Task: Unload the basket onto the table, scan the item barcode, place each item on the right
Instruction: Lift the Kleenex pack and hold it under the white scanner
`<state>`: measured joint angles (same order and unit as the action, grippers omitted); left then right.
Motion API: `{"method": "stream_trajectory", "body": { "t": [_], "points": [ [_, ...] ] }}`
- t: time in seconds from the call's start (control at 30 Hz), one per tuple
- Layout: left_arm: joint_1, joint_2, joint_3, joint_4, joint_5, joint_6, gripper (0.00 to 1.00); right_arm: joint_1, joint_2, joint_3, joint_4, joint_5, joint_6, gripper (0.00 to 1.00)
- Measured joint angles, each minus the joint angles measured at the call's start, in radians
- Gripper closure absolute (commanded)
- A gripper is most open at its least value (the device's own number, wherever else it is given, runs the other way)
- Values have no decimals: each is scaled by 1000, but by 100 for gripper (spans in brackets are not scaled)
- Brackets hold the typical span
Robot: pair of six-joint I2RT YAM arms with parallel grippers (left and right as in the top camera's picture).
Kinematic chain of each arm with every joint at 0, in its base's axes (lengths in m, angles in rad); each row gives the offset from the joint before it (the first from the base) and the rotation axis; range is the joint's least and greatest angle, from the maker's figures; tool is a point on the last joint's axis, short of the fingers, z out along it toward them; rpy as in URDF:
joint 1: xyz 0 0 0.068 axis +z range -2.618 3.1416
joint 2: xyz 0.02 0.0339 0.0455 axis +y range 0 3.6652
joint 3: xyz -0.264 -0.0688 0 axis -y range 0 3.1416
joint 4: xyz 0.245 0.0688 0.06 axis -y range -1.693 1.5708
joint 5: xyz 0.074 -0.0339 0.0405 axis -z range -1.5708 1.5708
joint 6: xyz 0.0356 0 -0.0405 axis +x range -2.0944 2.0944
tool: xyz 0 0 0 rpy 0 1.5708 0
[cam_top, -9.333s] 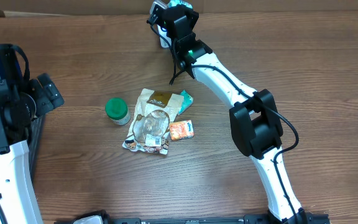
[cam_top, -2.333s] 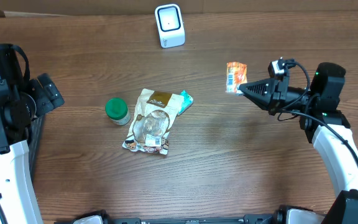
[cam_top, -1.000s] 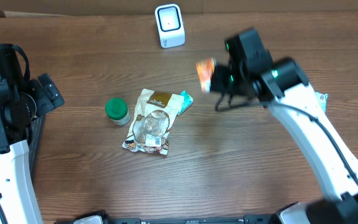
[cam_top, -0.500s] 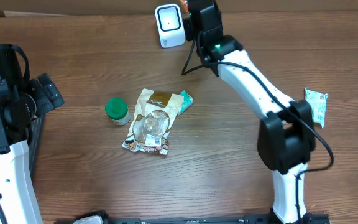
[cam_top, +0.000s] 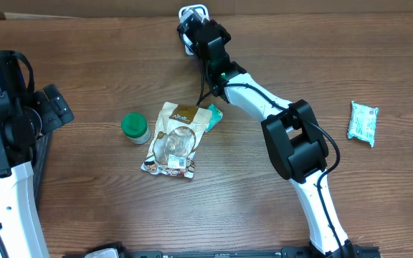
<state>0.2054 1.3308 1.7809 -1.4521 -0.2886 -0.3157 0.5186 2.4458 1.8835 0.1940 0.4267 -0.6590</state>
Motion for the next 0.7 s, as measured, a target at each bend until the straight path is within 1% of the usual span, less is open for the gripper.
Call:
{"method": "stream_trajectory", "body": {
  "t": [0.5,0.6,0.7],
  "points": [
    [0,0,0,0,0,0,0,1,0,0,-6,60,-29,96],
    [0,0,0,-1,0,0,1,10,-18,0,-103,81,-27,96],
    [0,0,0,0,0,0,0,37,-76,0,-252,93,2,96]
  ]
}}
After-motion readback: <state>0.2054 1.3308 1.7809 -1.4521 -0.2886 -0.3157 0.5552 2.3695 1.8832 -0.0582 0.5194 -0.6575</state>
